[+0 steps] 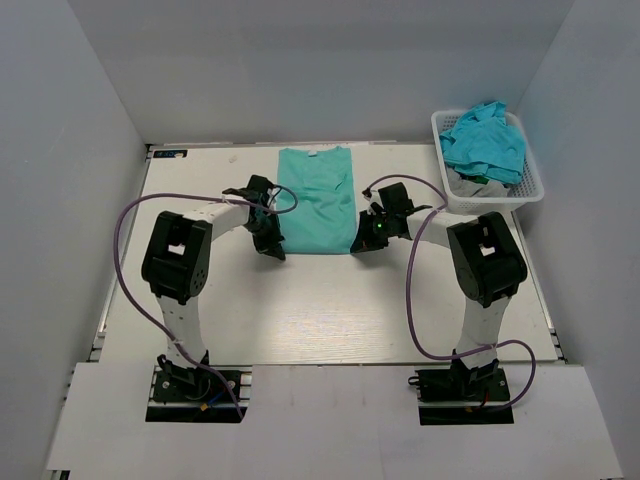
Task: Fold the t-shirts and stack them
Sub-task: Grab one side of the 2/3 rectangular tshirt with both arms, then fold the long partially folded tshirt into a neat square
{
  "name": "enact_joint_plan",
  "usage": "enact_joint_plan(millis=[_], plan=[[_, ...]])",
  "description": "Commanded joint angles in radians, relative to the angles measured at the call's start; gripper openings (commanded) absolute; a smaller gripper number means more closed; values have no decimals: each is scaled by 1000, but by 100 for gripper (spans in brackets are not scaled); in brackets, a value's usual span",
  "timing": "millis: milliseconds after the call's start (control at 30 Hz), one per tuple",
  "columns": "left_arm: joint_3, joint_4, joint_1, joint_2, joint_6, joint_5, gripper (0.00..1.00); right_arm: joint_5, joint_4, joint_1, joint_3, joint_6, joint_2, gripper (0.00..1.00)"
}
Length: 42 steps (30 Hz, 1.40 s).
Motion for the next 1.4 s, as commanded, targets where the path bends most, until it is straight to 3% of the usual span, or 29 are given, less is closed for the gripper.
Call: enact_joint_plan(millis=[0, 67, 133, 167, 200, 367, 600, 833, 1100, 1267, 1367], plan=[[-31, -5, -2, -109, 19, -96, 0, -19, -2, 4, -2, -39, -33, 0], [-20, -38, -2, -129, 19, -119, 0, -27, -16, 5, -8, -47, -57, 0], [-10, -53, -2, -129, 45, -142, 34, -41, -30, 5, -9, -70, -70, 0], [10, -65, -2, -120, 45, -151, 59, -47, -38, 5, -5, -70, -70, 0], [19, -79, -2, -111, 45, -166, 66, -53, -51, 7, -3, -76, -67, 0], [53, -39, -2, -59, 57, -168, 67, -97, -50, 4, 5, -79, -48, 0], [92, -2, -2, 21, 68, -157, 55, -96, -61, 5, 23, -73, -25, 0], [21, -50, -2, -2, 58, -81, 2, -74, -123, 7, 43, -90, -41, 0], [16, -316, -11, -198, 67, 13, 1, -74, -432, 37, -38, -132, -276, 0], [53, -496, -20, -275, 94, 162, 0, -180, -634, 60, -11, -168, -402, 0], [104, -570, -20, -307, 94, 173, 0, -229, -698, 63, 15, -164, -455, 0]])
